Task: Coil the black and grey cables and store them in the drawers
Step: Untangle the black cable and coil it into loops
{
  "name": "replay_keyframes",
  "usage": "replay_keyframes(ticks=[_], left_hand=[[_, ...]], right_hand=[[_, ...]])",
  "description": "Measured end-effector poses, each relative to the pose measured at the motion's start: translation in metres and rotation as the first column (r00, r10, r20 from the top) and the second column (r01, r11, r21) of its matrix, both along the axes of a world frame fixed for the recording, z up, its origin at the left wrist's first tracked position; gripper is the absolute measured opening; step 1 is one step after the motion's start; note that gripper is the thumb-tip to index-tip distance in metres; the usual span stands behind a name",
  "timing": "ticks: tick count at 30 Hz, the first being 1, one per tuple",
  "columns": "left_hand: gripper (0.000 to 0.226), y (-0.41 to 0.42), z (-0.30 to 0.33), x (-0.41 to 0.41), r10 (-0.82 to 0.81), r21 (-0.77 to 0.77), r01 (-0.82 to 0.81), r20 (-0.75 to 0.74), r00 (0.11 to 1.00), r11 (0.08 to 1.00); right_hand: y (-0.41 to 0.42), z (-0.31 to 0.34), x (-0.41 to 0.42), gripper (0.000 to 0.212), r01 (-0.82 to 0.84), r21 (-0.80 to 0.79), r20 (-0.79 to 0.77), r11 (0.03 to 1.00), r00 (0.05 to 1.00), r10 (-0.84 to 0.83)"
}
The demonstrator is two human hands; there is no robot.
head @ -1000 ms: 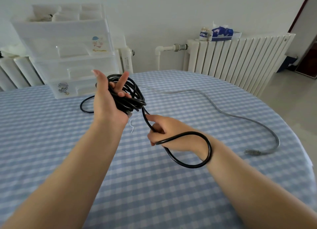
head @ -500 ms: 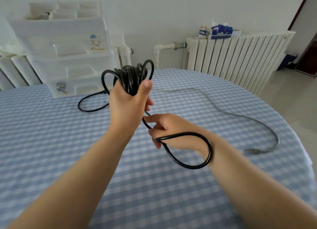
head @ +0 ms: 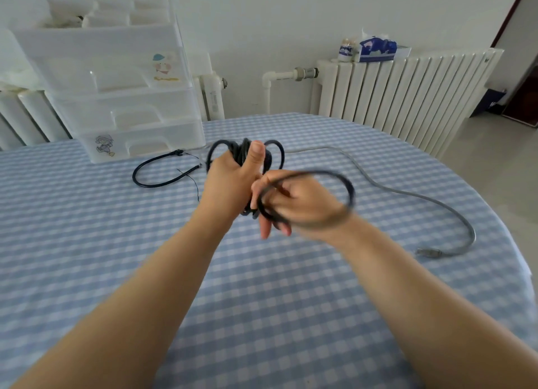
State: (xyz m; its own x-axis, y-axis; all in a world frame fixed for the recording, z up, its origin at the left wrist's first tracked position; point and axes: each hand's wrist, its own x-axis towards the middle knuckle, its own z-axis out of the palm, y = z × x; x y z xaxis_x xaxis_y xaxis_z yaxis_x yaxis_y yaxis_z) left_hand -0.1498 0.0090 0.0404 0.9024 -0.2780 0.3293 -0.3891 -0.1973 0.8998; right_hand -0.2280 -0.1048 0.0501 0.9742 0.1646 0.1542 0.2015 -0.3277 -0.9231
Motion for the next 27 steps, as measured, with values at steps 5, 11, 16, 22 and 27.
replay_keyframes(ticks=[5, 11, 16, 22, 27], left_hand=[[0.063, -0.006, -0.006, -0.006, -0.098, -0.099, 0.079, -0.204, 0.974, 0.992], [0.093, -0.005, -0.004, -0.013, -0.169, 0.030, 0.185, -0.281, 0.945, 0.982], [0.099, -0.006, -0.002, -0.013, -0.321, -0.036, 0.333, -0.384, 0.866, 0.942], [0.097, -0.005, 0.001, -0.012, -0.485, -0.227, 0.431, -0.483, 0.729, 0.873], [0.097, -0.002, 0.002, -0.008, -0.502, -0.291, 0.412, -0.576, 0.645, 0.864]], right_hand=[[-0.014, 0.004, -0.001, 0.016, -0.150, 0.291, -0.095, 0.945, 0.978, 0.185], [-0.010, -0.001, 0.004, 0.012, 0.076, 0.057, -0.015, 0.995, 0.997, -0.075], [-0.007, -0.003, 0.004, 0.014, 0.171, -0.090, 0.111, 0.981, 0.981, -0.161], [-0.007, -0.007, 0.003, 0.030, 0.379, -0.353, 0.261, 0.855, 0.918, -0.299], [-0.012, -0.006, 0.005, 0.042, 0.551, -0.404, 0.354, 0.730, 0.830, -0.431]])
